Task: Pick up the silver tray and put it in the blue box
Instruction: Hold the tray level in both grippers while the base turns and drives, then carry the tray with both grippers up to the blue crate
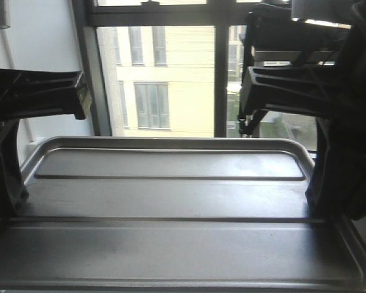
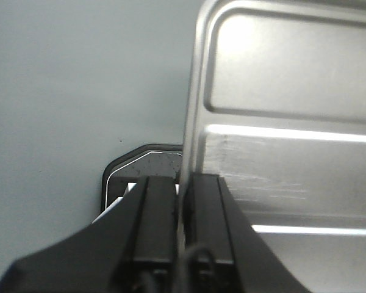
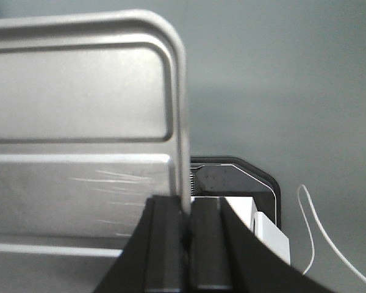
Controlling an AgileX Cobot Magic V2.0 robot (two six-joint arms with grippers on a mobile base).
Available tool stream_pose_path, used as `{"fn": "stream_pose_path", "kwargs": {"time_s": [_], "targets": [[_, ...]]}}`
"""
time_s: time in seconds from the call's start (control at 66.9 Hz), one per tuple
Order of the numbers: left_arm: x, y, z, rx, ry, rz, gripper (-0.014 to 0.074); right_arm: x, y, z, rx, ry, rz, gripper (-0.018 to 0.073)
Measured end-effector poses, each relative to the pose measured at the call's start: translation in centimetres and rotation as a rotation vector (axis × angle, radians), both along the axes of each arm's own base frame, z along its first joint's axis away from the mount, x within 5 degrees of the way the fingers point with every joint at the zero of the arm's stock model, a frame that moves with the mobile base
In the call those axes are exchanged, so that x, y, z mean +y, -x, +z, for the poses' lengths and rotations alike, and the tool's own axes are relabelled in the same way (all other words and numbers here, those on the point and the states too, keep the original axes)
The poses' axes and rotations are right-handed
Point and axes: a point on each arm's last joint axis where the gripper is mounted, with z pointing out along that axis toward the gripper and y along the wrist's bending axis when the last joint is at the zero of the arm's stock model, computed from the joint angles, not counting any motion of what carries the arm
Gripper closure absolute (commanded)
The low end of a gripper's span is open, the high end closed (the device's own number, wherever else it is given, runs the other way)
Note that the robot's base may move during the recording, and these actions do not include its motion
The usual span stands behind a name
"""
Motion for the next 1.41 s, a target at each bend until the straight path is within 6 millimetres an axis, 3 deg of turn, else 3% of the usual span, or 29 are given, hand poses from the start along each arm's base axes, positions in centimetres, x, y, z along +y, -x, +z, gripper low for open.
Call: {"fn": "stream_pose_path", "kwargs": {"time_s": [1.406], "targets": [[0.0,0.0,0.0,0.0,0.0,0.0,0.0605,0.0,0.0,0.0,0.0,0.0,0.0,0.051]]}}
